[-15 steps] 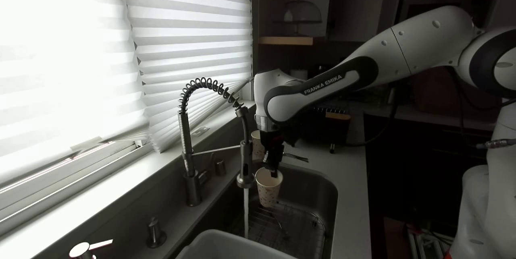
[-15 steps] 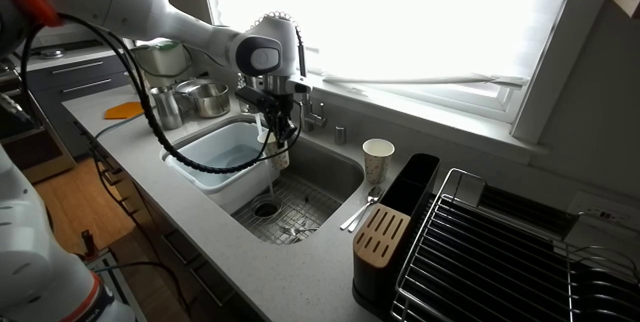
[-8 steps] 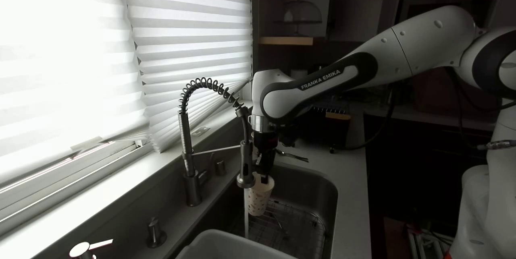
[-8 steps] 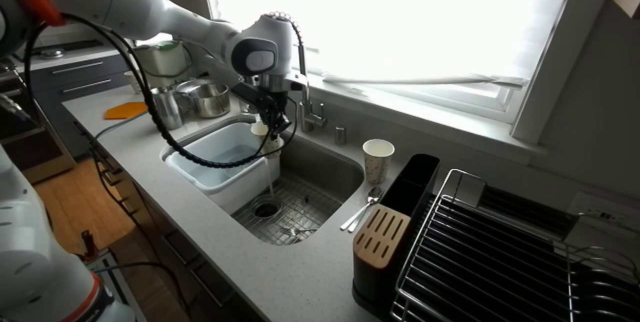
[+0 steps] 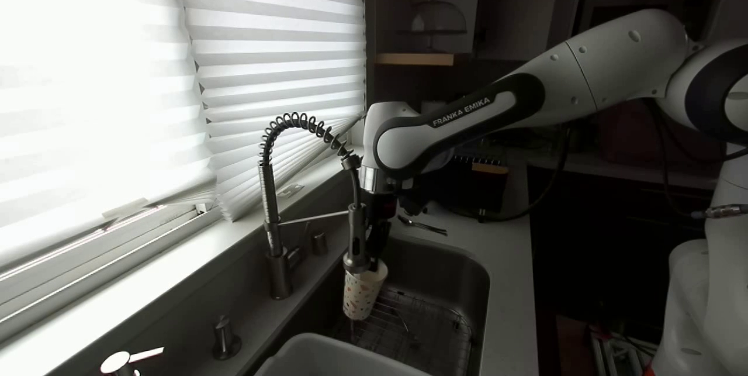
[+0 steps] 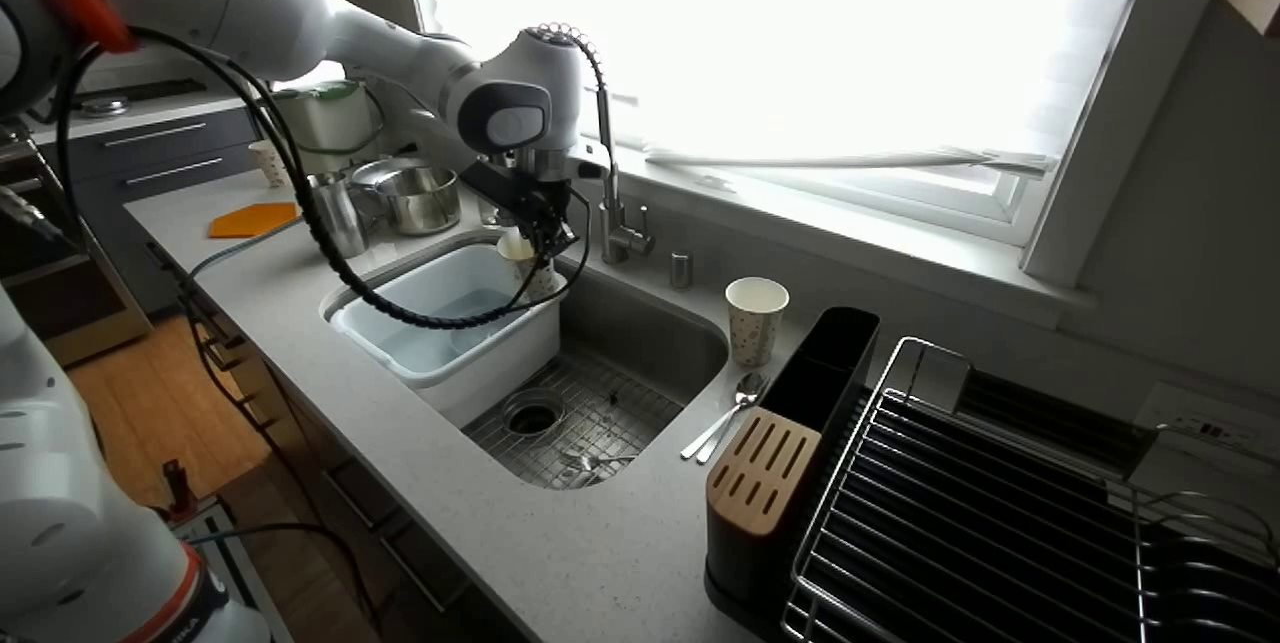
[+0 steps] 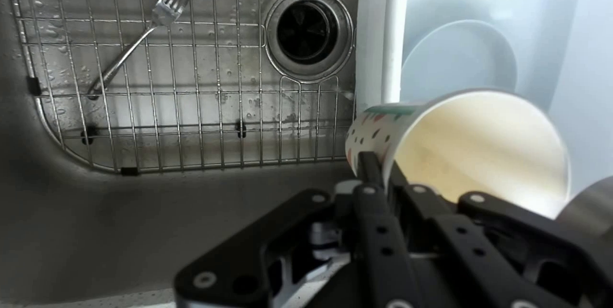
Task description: Push the faucet handle to the right then put water in both coffee cups and set them back down on the right side of the counter.
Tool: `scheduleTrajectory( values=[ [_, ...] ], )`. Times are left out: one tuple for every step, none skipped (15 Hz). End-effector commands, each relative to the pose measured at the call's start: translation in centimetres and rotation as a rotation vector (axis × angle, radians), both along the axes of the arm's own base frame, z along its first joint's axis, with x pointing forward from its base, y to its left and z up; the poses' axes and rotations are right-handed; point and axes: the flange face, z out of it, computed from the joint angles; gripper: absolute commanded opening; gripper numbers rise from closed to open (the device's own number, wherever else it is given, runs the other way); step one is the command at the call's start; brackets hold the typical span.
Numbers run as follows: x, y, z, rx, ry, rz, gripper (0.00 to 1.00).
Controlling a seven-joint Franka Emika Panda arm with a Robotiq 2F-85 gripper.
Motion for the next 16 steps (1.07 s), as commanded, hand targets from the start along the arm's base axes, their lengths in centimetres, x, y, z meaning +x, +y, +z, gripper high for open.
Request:
scheduleTrajectory(
  values=[
    [-0.2,0.1,-0.6,0.026,-0.01,0.013,0.01],
    [-0.2,0.1,-0.7,0.023,-0.006,0.017,0.01],
    [-0.3,0.0,-0.7,0.021,-0.005,0.02,0.01],
    [-0.3,0.0,-0.7,0.022,-0.006,0.019,0.01],
    [-0.3,-0.1,-0.6,0.018,-0.008,0.019,0.01],
    [-0.4,-0.1,-0.6,0.017,-0.008,0.022,0.01],
    [-0.4,-0.1,-0.5,0.022,-0.01,0.024,0.01],
    [-0.4,-0.2,-0.5,0.022,-0.012,0.023,0.01],
    [-0.4,-0.3,-0.5,0.02,-0.01,0.022,0.01],
    [-0.5,-0.6,-0.5,0.007,-0.008,0.022,0.01],
    [-0.5,-0.8,-0.5,0.006,-0.009,0.02,0.01],
    [-0.6,-1.1,-0.4,-0.002,-0.006,0.017,0.01],
    [-0.8,-1.5,-0.3,-0.015,-0.003,0.014,0.01],
    [-1.0,-2.0,-0.2,-0.029,0.004,0.008,0.01],
    [-1.3,-2.5,-0.1,-0.045,0.01,0.006,0.01],
    [-1.7,-3.2,0.1,-0.061,0.018,0.0,0.01]
  ],
)
